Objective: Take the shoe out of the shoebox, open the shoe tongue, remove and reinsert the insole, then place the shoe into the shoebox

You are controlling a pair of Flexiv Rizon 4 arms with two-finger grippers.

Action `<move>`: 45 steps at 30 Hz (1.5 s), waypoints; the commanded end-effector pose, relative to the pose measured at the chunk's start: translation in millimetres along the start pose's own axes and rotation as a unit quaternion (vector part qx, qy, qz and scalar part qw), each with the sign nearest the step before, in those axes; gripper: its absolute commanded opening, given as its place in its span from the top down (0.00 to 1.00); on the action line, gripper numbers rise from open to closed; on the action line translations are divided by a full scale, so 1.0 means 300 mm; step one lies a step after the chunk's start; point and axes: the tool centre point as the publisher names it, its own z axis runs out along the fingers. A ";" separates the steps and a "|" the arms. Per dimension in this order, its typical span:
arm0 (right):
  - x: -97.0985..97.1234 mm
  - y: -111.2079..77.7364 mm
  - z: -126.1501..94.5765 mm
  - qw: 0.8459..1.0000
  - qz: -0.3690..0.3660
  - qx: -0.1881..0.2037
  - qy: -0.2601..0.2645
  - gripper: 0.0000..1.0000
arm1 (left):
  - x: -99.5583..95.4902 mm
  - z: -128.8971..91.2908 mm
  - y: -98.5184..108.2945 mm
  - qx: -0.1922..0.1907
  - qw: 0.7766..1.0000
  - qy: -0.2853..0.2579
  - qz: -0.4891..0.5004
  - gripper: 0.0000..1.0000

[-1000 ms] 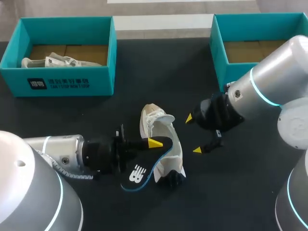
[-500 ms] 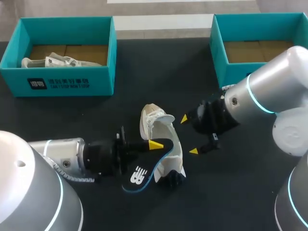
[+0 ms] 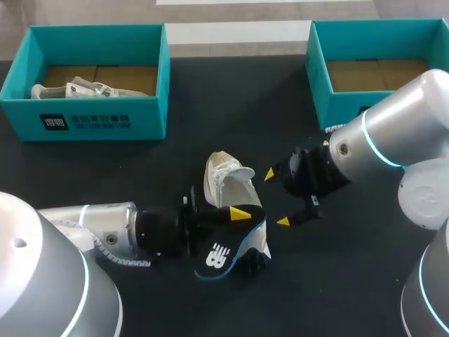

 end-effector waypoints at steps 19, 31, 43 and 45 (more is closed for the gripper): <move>0.003 -0.001 0.000 1.000 0.000 -0.001 -0.001 0.00 | 0.039 0.057 0.152 -0.012 0.999 -0.005 -0.033 1.00; 0.003 -0.001 0.000 1.000 0.000 -0.001 -0.001 0.00 | 0.048 0.048 0.215 -0.028 0.999 -0.006 -0.039 1.00; 0.003 -0.001 0.000 1.000 0.000 -0.001 -0.001 0.00 | 0.045 0.045 0.284 -0.036 0.998 -0.003 -0.042 1.00; 0.003 -0.001 0.000 1.000 0.000 -0.001 -0.001 0.00 | 0.049 0.042 0.294 -0.036 0.998 0.000 -0.042 1.00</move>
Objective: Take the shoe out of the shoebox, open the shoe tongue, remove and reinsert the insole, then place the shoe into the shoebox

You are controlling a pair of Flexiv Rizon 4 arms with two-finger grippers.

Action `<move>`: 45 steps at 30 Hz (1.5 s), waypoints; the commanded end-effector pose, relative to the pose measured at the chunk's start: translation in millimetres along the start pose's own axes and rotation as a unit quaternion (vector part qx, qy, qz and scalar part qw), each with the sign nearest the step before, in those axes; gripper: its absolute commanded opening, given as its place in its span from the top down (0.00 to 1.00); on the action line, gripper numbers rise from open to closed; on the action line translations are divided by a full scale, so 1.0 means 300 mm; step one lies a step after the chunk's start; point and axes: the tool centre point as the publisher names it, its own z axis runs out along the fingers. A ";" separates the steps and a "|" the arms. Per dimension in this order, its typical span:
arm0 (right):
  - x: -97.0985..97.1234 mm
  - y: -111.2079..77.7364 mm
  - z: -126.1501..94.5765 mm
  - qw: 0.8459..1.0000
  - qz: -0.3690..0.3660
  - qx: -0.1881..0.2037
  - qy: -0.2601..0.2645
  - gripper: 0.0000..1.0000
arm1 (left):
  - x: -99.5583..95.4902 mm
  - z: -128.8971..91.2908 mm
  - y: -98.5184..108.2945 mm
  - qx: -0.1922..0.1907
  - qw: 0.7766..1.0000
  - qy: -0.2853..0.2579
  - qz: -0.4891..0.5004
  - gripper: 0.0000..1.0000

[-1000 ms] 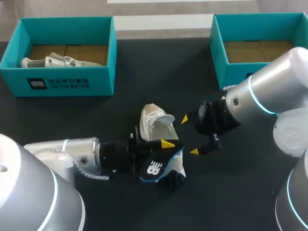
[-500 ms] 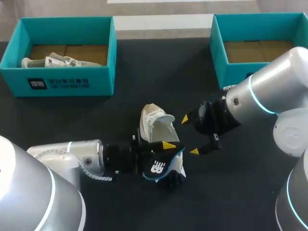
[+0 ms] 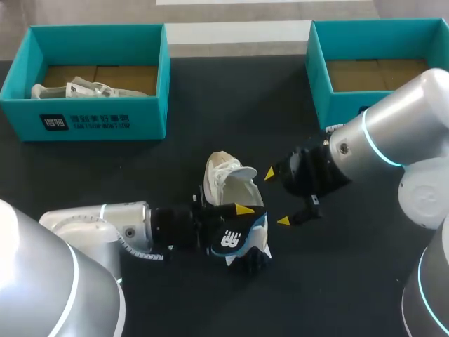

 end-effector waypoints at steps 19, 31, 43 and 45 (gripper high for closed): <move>0.005 0.000 0.001 1.000 0.000 0.000 -0.001 0.00 | 0.006 0.006 0.099 -0.024 1.000 -0.005 -0.008 1.00; 0.005 0.000 0.001 1.000 0.000 0.000 -0.001 0.00 | -0.019 0.003 0.063 -0.021 1.000 -0.006 -0.001 0.83; 0.005 0.000 0.001 1.000 0.000 0.000 -0.001 0.00 | -0.025 -0.016 -0.008 -0.023 1.000 -0.003 0.005 0.84; 0.005 0.000 0.001 1.000 0.000 0.000 -0.001 0.00 | -0.019 -0.021 -0.015 -0.027 1.000 -0.002 0.005 0.81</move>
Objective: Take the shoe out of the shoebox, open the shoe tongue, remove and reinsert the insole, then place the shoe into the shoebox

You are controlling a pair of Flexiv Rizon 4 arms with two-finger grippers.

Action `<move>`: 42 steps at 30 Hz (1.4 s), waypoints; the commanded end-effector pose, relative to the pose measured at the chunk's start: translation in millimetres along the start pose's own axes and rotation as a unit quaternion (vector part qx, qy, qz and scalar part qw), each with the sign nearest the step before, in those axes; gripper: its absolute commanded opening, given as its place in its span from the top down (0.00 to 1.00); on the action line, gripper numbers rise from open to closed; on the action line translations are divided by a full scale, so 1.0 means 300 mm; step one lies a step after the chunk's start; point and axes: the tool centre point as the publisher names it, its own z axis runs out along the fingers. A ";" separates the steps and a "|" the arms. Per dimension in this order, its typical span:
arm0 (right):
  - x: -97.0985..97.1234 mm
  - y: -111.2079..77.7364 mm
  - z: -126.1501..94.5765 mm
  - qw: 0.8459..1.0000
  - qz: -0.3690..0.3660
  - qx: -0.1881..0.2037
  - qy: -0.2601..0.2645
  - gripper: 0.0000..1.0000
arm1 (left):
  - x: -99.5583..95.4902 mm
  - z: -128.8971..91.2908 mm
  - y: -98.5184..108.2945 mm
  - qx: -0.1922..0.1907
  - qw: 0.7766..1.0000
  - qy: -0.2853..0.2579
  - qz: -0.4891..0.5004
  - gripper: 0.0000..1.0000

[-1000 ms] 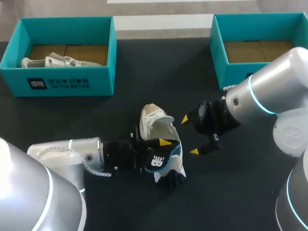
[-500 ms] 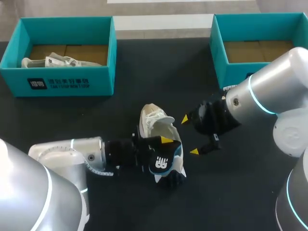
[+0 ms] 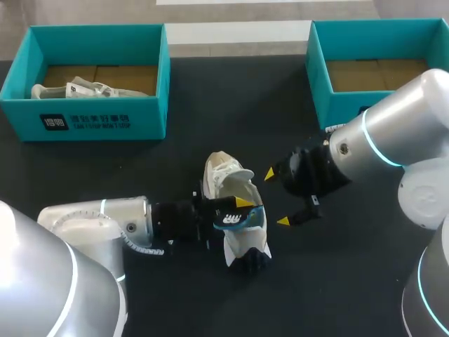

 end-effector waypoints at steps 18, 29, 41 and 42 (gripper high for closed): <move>0.004 0.000 0.000 1.000 0.000 0.000 -0.001 0.00 | 0.054 -0.061 -0.077 -0.032 0.999 -0.006 0.006 0.78; 0.004 0.000 0.000 1.000 0.000 0.000 -0.001 0.00 | 0.081 -0.046 -0.034 -0.055 0.998 0.002 0.012 1.00; 0.004 0.000 0.000 1.000 0.000 0.000 -0.001 0.00 | 0.037 -0.040 0.048 -0.060 0.998 0.002 0.029 1.00; 0.004 0.000 0.000 1.000 0.000 0.000 -0.001 0.00 | 0.034 -0.039 0.059 -0.060 0.998 0.002 0.030 1.00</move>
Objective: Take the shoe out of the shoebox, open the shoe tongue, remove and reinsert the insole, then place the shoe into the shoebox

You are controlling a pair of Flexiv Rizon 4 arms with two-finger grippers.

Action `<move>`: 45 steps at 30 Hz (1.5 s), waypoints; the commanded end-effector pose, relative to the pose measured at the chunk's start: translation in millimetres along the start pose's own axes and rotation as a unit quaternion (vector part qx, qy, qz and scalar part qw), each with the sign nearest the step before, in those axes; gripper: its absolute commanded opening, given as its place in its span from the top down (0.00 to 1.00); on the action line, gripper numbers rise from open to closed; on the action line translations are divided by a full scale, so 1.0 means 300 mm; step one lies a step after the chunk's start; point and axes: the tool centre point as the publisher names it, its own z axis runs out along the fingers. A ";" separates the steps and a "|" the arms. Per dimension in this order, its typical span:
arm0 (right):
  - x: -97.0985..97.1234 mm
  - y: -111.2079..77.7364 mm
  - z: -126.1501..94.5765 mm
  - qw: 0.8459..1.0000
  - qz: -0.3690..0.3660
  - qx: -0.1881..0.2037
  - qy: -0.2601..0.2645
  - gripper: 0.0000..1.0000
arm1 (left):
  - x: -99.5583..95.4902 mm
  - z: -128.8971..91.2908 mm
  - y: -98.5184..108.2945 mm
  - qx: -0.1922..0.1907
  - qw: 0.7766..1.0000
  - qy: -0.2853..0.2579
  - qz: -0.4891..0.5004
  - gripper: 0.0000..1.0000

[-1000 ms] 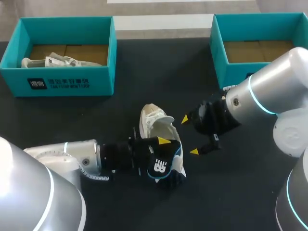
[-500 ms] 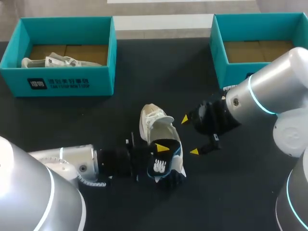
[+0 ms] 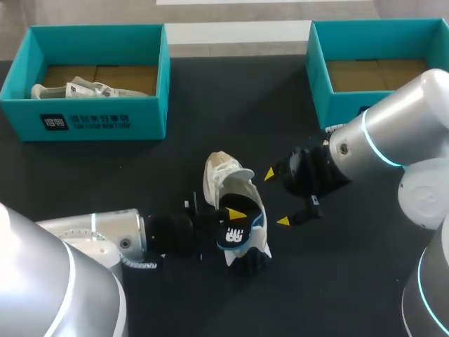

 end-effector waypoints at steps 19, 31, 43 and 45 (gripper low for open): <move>0.004 0.000 0.000 1.000 0.000 0.000 -0.001 0.00 | -0.039 -0.010 0.037 -0.010 1.000 -0.023 0.006 0.62; 0.004 0.000 0.000 1.000 0.000 0.000 -0.001 0.00 | -0.018 -0.053 -0.035 -0.016 0.999 -0.029 0.014 0.65; 0.004 0.000 0.000 1.000 0.000 0.000 -0.001 0.00 | 0.023 -0.034 -0.018 -0.021 0.999 -0.039 -0.008 1.00; 0.004 0.000 0.000 1.000 0.000 0.000 -0.001 0.00 | 0.025 -0.024 -0.010 -0.027 0.999 -0.037 -0.008 1.00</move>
